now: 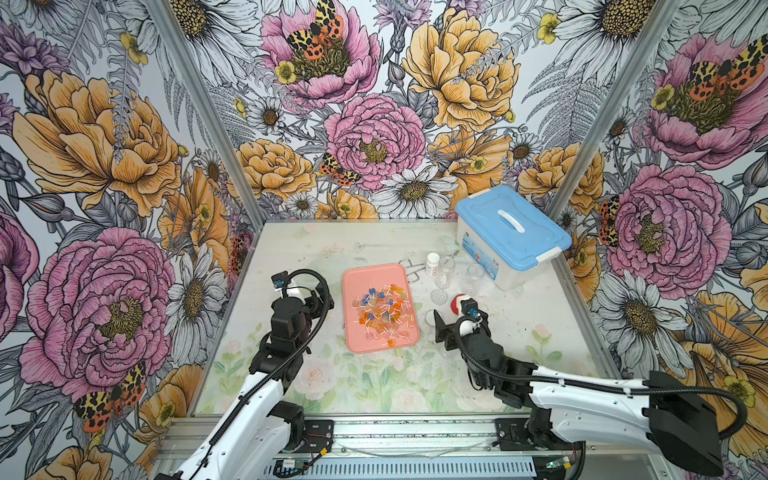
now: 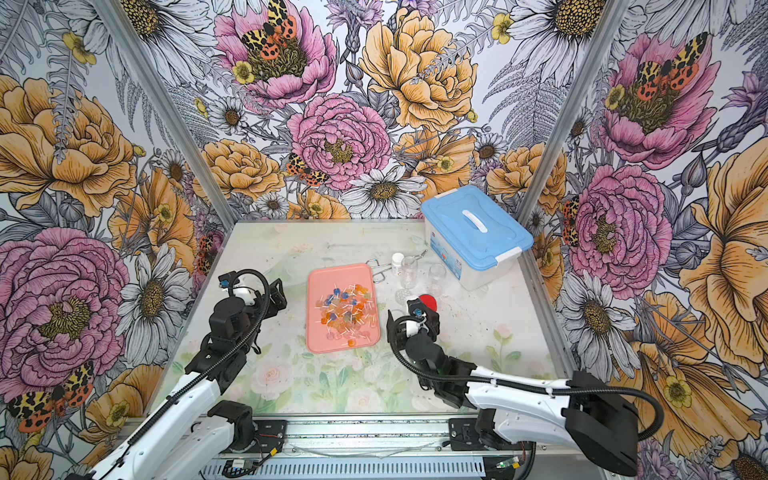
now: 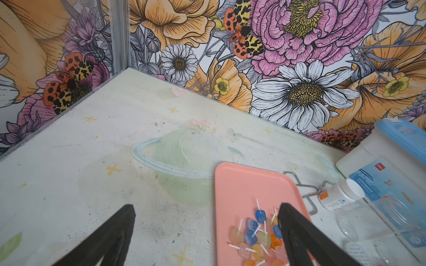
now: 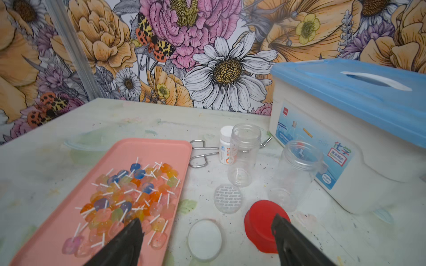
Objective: Pour the candies out of the jar
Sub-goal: Adjust the jar at the center of the board, then reset both arms
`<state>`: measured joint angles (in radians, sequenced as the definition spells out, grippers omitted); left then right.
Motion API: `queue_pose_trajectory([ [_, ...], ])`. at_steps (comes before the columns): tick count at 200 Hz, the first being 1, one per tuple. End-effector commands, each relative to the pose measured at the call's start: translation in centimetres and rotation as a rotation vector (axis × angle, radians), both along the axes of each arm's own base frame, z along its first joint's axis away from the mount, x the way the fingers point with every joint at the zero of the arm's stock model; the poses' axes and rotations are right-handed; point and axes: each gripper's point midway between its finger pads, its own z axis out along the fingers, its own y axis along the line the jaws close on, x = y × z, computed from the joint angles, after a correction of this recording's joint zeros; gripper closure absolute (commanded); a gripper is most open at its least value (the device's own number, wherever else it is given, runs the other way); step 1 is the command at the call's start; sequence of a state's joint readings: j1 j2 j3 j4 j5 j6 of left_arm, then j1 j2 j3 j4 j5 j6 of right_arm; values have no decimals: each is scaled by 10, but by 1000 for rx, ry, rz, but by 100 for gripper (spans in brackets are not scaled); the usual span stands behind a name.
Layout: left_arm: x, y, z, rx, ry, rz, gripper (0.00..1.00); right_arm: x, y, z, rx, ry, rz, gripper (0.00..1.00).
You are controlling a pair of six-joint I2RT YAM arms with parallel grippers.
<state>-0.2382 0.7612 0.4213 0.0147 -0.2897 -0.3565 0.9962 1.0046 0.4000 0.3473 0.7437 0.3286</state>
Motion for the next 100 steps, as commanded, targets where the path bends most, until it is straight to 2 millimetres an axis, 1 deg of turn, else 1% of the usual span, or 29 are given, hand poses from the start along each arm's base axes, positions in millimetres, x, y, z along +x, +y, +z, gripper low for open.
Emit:
queue_pose_trajectory([
  [1,2,5,7,33,-11,24,1,9,-24,-1,24,109,-33,9],
  [12,3,7,6,40,-7,30,1,19,-41,6,36,125,-81,9],
  [16,2,8,6,45,-4,33,1,25,-53,9,40,129,-116,8],
  [27,2,12,4,57,3,45,1,36,-74,14,45,146,-164,8],
  [41,1,17,2,83,10,63,1,49,-95,16,32,158,-201,6],
  [48,1,21,-1,97,15,82,1,56,-112,14,22,168,-246,6],
  [56,1,25,-3,111,21,99,1,62,-130,11,16,179,-306,5],
  [75,1,35,-9,135,25,134,1,74,-183,-5,39,223,-478,3],
  [88,2,41,-12,151,23,146,1,79,-208,-16,62,231,-529,2],
  [100,3,47,-13,163,12,161,1,81,-225,-23,76,218,-558,1],
])
